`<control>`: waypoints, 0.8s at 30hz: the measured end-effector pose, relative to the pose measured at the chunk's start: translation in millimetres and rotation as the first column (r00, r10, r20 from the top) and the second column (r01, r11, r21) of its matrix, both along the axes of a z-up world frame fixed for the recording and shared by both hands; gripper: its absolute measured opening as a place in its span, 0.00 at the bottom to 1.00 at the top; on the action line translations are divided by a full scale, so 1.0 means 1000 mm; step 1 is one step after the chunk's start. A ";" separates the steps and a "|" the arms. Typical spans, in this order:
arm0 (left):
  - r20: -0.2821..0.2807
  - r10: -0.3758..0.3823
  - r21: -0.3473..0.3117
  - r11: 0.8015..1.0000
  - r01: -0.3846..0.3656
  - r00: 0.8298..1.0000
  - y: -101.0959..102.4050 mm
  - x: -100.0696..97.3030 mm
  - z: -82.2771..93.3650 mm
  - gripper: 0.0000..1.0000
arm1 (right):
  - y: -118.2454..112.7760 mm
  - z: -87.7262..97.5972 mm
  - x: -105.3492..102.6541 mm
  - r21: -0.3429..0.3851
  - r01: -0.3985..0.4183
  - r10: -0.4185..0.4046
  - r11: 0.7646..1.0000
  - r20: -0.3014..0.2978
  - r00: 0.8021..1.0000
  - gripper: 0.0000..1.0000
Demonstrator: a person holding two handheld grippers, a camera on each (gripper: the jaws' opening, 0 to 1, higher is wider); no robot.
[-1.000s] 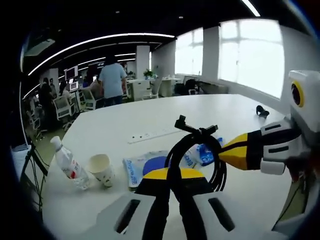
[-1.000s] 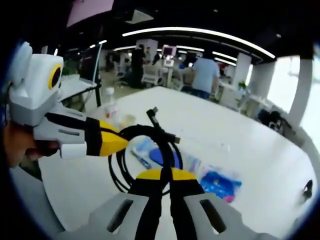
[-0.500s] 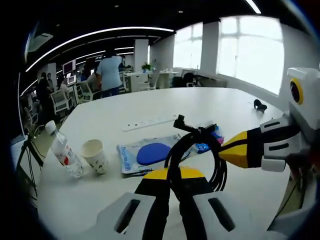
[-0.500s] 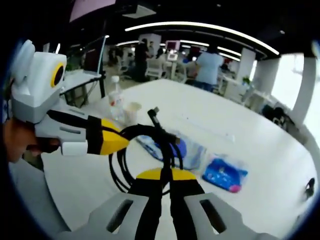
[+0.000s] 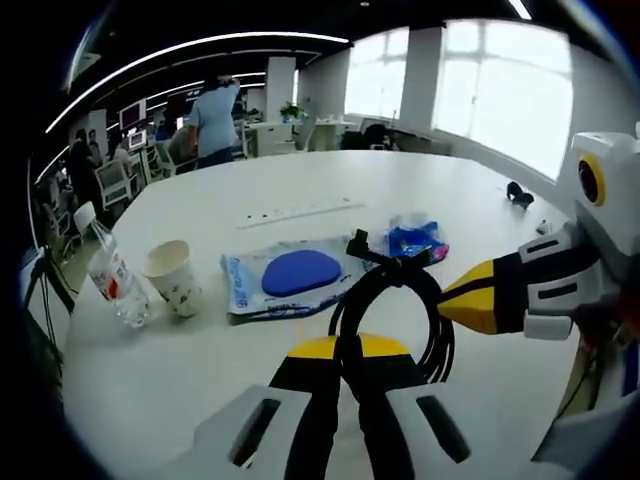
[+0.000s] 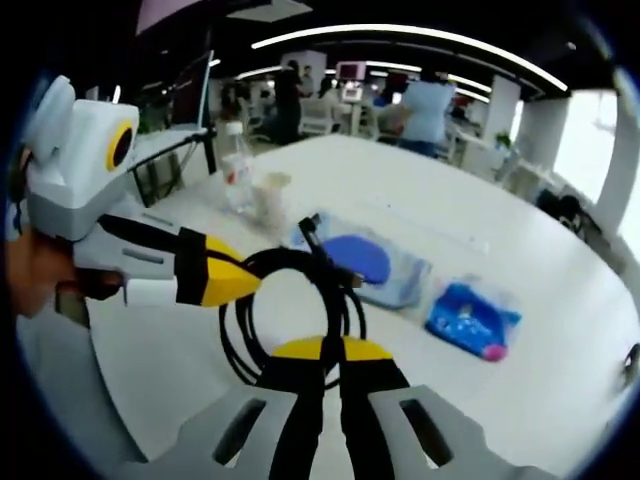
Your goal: Arrange the tabletop items into an orderly group along one side of the table until the central work area is clear of visible clutter.
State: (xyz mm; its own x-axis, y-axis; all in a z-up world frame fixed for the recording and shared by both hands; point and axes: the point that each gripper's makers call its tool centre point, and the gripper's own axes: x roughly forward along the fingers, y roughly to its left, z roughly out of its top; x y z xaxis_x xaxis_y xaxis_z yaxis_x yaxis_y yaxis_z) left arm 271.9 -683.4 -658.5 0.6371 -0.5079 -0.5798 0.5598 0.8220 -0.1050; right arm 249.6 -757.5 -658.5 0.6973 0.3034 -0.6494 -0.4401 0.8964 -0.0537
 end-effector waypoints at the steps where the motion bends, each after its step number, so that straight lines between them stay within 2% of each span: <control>1: -0.006 -0.003 0.003 1.000 0.003 1.000 -0.001 -0.001 -0.004 0.02 | 0.000 -0.003 0.000 -0.004 -0.005 0.005 1.000 -0.005 1.000 0.00; 15: -0.094 -0.005 0.034 0.999 0.009 0.996 0.001 -0.005 -0.040 0.03 | 0.001 -0.039 -0.005 0.018 -0.020 0.022 1.000 -0.095 0.995 0.01; 24: -0.110 -0.009 0.076 0.997 0.017 0.994 0.002 -0.004 -0.050 0.03 | 0.003 -0.052 -0.003 0.034 -0.031 0.036 0.999 -0.125 0.991 0.01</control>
